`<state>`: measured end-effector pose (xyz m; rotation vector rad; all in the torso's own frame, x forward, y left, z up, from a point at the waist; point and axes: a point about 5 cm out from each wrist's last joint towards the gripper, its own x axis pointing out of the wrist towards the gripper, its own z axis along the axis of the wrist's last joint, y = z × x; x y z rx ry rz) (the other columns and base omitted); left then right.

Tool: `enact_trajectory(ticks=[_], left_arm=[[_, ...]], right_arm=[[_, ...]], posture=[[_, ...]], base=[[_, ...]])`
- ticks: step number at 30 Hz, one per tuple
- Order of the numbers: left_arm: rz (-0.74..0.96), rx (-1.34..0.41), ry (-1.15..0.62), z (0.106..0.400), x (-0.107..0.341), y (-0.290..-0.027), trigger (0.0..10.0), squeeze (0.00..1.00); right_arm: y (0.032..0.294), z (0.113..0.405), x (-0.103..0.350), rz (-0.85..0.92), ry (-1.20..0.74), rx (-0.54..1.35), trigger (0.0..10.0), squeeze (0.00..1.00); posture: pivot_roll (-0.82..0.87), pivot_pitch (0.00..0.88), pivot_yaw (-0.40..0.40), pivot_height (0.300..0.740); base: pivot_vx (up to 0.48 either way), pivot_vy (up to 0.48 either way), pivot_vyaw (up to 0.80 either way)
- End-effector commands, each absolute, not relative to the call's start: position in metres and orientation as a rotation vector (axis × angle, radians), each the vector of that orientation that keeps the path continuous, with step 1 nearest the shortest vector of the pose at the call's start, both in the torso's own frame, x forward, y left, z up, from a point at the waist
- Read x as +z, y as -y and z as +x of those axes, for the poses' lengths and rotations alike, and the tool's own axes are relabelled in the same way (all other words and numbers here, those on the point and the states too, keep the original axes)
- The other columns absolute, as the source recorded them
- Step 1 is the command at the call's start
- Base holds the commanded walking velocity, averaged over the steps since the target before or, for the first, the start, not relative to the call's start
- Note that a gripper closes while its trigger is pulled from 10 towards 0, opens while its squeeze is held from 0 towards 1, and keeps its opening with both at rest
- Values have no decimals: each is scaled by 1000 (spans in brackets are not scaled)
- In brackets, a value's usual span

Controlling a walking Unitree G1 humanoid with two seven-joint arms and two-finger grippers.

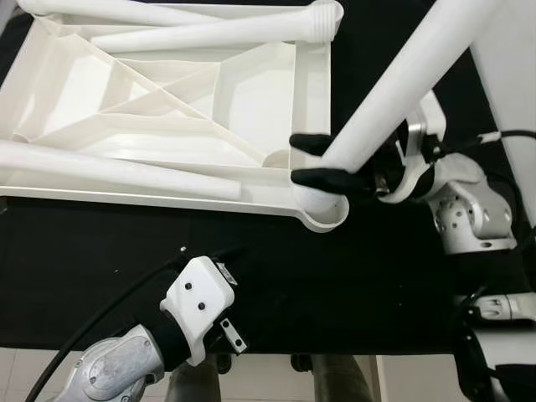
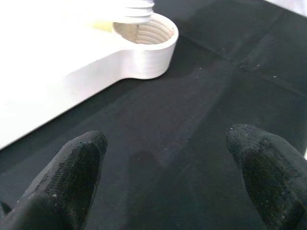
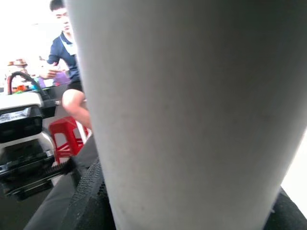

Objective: Building children table

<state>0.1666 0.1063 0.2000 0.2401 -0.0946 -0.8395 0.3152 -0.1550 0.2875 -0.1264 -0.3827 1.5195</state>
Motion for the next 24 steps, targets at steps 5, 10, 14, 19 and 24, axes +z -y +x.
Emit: enact_trajectory(ticks=[5, 10, 14, 19, 24], left_arm=[[225, -874, 59, 156, 196, -104, 10000, 0], [220, -882, 56, 156, 195, -103, 10000, 0], [232, -886, 64, 157, 195, -103, 10000, 0], [240, -893, 83, 159, 198, -102, 10000, 0], [246, -892, 93, 161, 199, -103, 10000, 0]], right_arm=[[159, 303, 268, -167, 294, 1606, 10000, 0], [153, 293, 267, -202, 279, 1689, 10000, 0], [145, 292, 264, -269, 283, 1690, 10000, 0], [142, 298, 254, -377, 236, 1670, 10000, 0], [136, 295, 253, -528, 194, 1751, 10000, 0]], posture=[[122, 555, 8, 740], [121, 555, 10, 740], [117, 551, 11, 740], [118, 548, 10, 740], [114, 542, 6, 740]], base=[[0, 0, 0], [0, 0, 0], [0, 0, 0], [0, 0, 0], [0, 0, 0]])
